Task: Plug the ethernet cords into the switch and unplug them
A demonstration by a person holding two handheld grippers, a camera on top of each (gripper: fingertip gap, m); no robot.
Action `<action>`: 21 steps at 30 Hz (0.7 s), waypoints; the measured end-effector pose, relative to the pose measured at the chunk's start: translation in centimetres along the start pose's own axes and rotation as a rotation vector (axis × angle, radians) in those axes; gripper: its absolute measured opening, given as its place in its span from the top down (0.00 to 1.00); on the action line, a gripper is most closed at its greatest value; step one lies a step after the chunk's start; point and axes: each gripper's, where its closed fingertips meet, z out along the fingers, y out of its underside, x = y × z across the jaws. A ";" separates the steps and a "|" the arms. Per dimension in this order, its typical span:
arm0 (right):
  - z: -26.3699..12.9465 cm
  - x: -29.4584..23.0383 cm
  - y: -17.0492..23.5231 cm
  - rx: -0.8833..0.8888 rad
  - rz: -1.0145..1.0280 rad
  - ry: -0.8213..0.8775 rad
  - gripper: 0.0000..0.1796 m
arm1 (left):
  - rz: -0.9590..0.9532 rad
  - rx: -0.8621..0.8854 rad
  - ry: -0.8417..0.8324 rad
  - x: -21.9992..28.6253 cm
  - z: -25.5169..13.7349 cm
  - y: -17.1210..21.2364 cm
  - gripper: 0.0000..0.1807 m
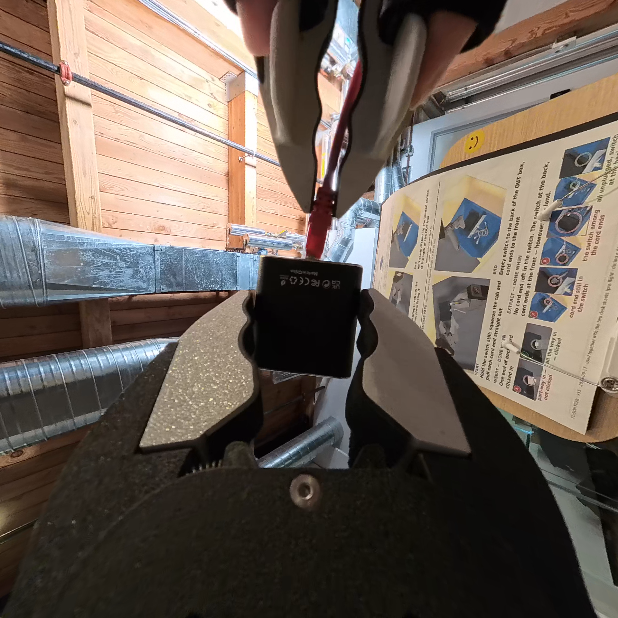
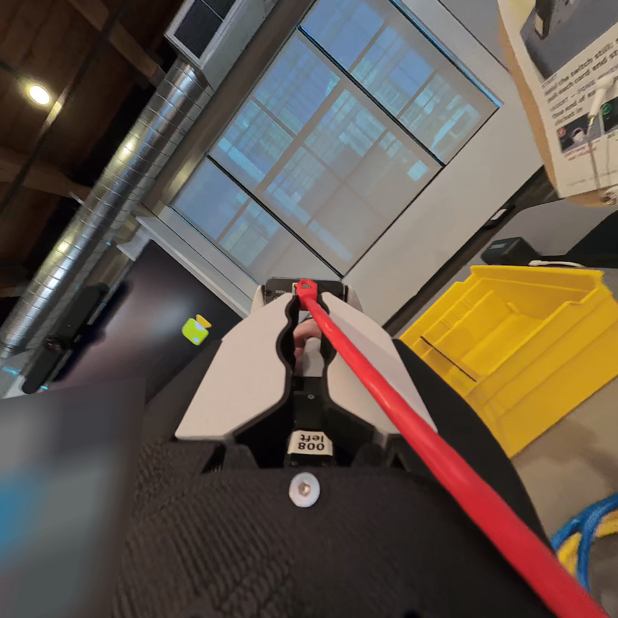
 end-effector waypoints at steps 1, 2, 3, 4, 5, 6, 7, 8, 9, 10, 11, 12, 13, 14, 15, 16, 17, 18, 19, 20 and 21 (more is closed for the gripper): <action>-0.1 0.0 0.0 -0.015 -0.036 0.022 0.94 | 0.003 0.000 0.003 0.1 0.0 -0.1 0.67; -0.1 0.1 0.0 -0.030 -0.071 0.042 0.94 | 0.005 0.002 0.007 0.3 0.0 -0.1 0.67; -0.2 0.1 0.0 -0.042 -0.095 0.055 0.94 | 0.003 0.004 0.007 0.3 0.0 -0.2 0.67; -0.2 0.0 0.1 -0.056 -0.106 0.056 0.94 | 0.001 0.004 0.005 0.3 0.0 -0.3 0.67; -0.2 -0.1 0.3 -0.078 -0.102 0.046 0.94 | -0.002 0.006 0.002 0.2 0.0 -0.3 0.67; -0.2 -0.2 0.5 -0.098 -0.088 0.023 0.94 | -0.007 0.012 -0.002 0.1 -0.1 -0.4 0.67; -0.2 -0.2 0.5 -0.102 -0.067 0.004 0.94 | -0.009 0.019 0.001 0.0 -0.1 -0.6 0.67; -0.2 -0.1 0.5 -0.102 -0.049 -0.008 0.94 | -0.006 0.025 0.007 0.1 -0.1 -0.7 0.67; -0.2 0.1 0.5 -0.100 -0.036 -0.014 0.94 | -0.003 0.024 0.011 0.2 -0.1 -0.7 0.68; -0.2 0.3 0.4 -0.089 -0.033 -0.014 0.94 | -0.006 0.022 0.017 0.4 -0.1 -0.8 0.68; -0.2 0.4 0.2 -0.071 -0.038 -0.013 0.94 | -0.012 0.031 0.024 0.6 -0.2 -0.9 0.68; -0.1 0.5 0.2 -0.065 -0.036 -0.012 0.94 | -0.018 0.030 0.032 0.7 -0.2 -0.9 0.68; -0.1 0.5 0.3 -0.068 -0.031 -0.023 0.94 | -0.026 0.026 0.036 0.7 -0.2 -0.8 0.68; -0.1 0.5 0.4 -0.077 -0.022 -0.035 0.94 | -0.034 0.027 0.042 0.7 -0.2 -0.7 0.68; -0.1 0.4 0.6 -0.091 -0.017 -0.045 0.94 | -0.041 0.031 0.048 0.7 -0.2 -0.7 0.68; -0.1 0.3 0.8 -0.111 -0.018 -0.056 0.94 | -0.042 0.030 0.046 0.6 -0.2 -0.6 0.68; -0.2 0.3 0.9 -0.117 -0.021 -0.058 0.94 | -0.043 0.034 0.048 0.5 -0.2 -0.6 0.68; -0.1 0.3 0.9 -0.115 -0.035 -0.051 0.94 | -0.048 0.033 0.056 0.6 -0.2 -0.6 0.68; -0.1 0.2 0.9 -0.115 -0.049 -0.049 0.94 | -0.052 0.030 0.056 0.5 -0.2 -0.6 0.68; -0.2 0.1 0.9 -0.112 -0.061 -0.054 0.94 | -0.059 0.036 0.051 0.4 -0.2 -0.7 0.68; -0.2 -0.1 0.7 -0.103 -0.085 -0.057 0.94 | -0.067 0.044 0.051 0.2 -0.3 -0.8 0.68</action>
